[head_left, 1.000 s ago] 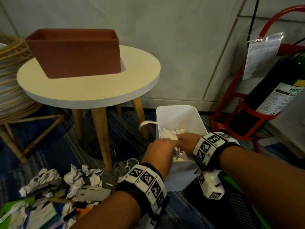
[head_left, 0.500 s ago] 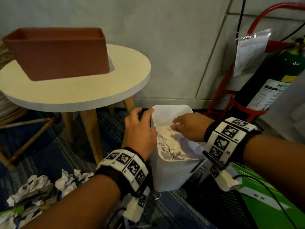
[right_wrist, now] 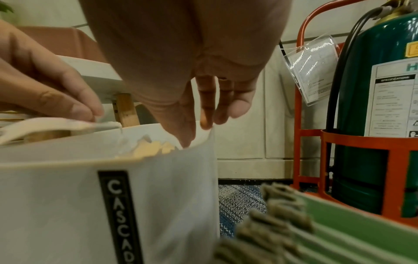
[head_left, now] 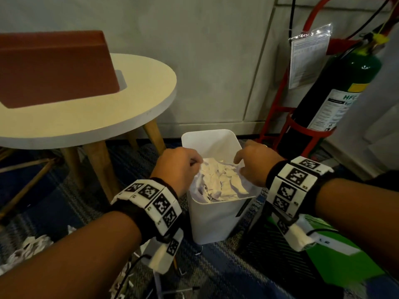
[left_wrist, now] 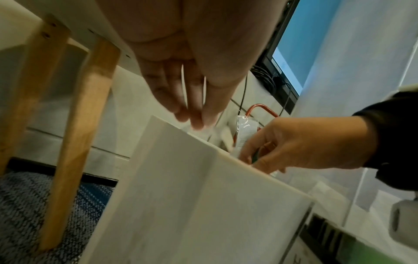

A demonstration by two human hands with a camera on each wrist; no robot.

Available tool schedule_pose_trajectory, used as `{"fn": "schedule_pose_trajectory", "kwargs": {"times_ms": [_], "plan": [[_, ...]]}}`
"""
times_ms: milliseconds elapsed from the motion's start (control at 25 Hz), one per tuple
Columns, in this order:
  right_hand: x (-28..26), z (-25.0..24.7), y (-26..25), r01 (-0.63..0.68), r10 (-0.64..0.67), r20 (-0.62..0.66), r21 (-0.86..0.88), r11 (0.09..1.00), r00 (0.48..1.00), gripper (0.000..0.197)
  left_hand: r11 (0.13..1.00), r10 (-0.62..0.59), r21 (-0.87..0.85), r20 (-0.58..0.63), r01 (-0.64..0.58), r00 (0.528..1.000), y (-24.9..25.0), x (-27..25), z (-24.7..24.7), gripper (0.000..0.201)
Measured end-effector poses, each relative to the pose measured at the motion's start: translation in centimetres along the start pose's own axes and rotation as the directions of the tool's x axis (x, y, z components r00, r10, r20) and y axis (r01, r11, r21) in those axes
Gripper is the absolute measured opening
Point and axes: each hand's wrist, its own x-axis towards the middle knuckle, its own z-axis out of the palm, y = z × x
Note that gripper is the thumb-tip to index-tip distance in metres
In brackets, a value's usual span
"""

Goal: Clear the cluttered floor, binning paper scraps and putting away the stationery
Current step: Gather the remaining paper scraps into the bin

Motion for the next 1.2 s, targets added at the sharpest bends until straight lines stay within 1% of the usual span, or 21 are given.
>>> {"fn": "schedule_pose_trajectory", "kwargs": {"times_ms": [40,80,160,200,280,360,440,520,600,680,760,800,840,880,960,1000,1040,1080,1120,1160,1200], "plan": [[-0.1,-0.1,0.0,0.007,-0.007,0.013,0.018,1.0,1.0,0.026,0.999,0.022,0.025,0.092,-0.025,0.995,0.4,0.1,0.1,0.015],[-0.3,-0.1,0.0,0.008,-0.009,0.023,0.052,0.999,1.0,0.025,0.995,0.041,0.083,0.196,-0.058,0.98,0.7,0.2,0.4,0.019],[-0.6,-0.3,-0.2,0.0,-0.001,0.001,0.148,0.989,1.0,0.022,0.954,0.043,0.262,0.356,-0.143,0.933,1.3,0.0,0.9,0.029],[-0.7,-0.4,-0.4,0.006,-0.002,-0.021,0.196,0.981,1.0,0.02,0.929,0.028,0.33,0.394,-0.169,0.919,1.5,-0.2,1.1,0.033],[-1.3,-0.4,-1.0,0.04,-0.025,-0.06,0.271,0.962,0.998,0.02,0.889,0.02,0.409,0.412,-0.205,0.911,1.8,-0.6,1.4,0.036],[-2.1,-0.3,-1.7,0.088,-0.06,-0.097,0.32,0.943,0.994,0.02,0.848,0.064,0.468,0.377,-0.249,0.924,1.8,-1.0,1.3,0.035],[-2.9,-0.2,-2.3,0.13,-0.088,-0.13,0.371,0.919,0.988,0.02,0.833,0.096,0.49,0.331,-0.258,0.939,1.5,-1.3,1.0,0.036],[-3.4,0.1,-2.8,0.179,-0.109,-0.188,0.404,0.897,0.976,0.021,0.83,0.114,0.489,0.32,-0.267,0.941,1.4,-1.3,0.3,0.042],[-3.6,0.3,-3.2,0.21,-0.102,-0.253,0.448,0.869,0.962,0.02,0.831,0.136,0.478,0.322,-0.285,0.937,1.5,-1.2,-0.4,0.051],[-3.9,0.5,-3.5,0.218,-0.047,-0.313,0.541,0.812,0.949,0.021,0.885,0.202,0.364,0.266,-0.292,0.943,1.3,-1.8,-1.1,0.052],[-5.3,0.6,-4.4,0.27,-0.006,-0.388,0.63,0.728,0.922,0.023,0.956,0.263,0.106,0.113,-0.275,0.958,0.8,-3.7,-1.9,0.05],[-6.3,0.6,-5.1,0.315,-0.009,-0.418,0.669,0.674,0.908,0.023,0.962,0.272,-0.022,0.017,-0.272,0.962,0.1,-4.9,-2.3,0.044],[-7.5,0.8,-5.9,0.354,-0.036,-0.426,0.699,0.622,0.904,0.023,0.959,0.262,-0.099,-0.055,-0.266,0.964,-0.8,-6.3,-2.4,0.037],[-8.8,1.4,-7.0,0.383,-0.093,-0.412,0.708,0.593,0.906,0.023,0.962,0.241,-0.112,-0.086,-0.25,0.967,-1.8,-7.9,-2.2,0.029],[-11.2,3.8,-9.6,0.44,-0.252,-0.363,0.68,0.586,0.897,0.022,0.985,0.166,-0.041,-0.034,-0.167,0.986,-4.1,-11.2,-1.2,0.018],[-12.1,5.4,-10.7,0.476,-0.344,-0.33,0.641,0.602,0.879,0.019,0.991,0.132,0.0,0.019,-0.132,0.991,-5.5,-12.7,-0.4,0.02],[-12.9,7.3,-11.5,0.51,-0.442,-0.268,0.581,0.634,0.856,0.015,0.994,0.101,0.037,0.09,-0.105,0.991,-6.9,-14.3,0.6,0.025],[-13.3,9.8,-12.2,0.532,-0.538,-0.151,0.51,0.676,0.829,0.013,0.994,0.065,0.072,0.169,-0.079,0.983,-8.3,-16.0,1.6,0.029],[-13.5,12.2,-12.9,0.518,-0.591,0.049,0.428,0.741,0.805,0.01,0.991,0.011,0.123,0.265,-0.045,0.964,-9.4,-17.6,2.5,0.032],[-13.1,14.7,-13.2,0.49,-0.574,0.273,0.32,0.811,0.772,0.004,0.981,-0.057,0.192,0.368,-0.015,0.928,-10.5,-19.2,3.7,0.032],[-12.3,17.1,-13.3,0.46,-0.504,0.444,0.21,0.863,0.741,0.009,0.965,-0.119,0.261,0.448,-0.003,0.886,-11.6,-20.7,4.8,0.03]]}}
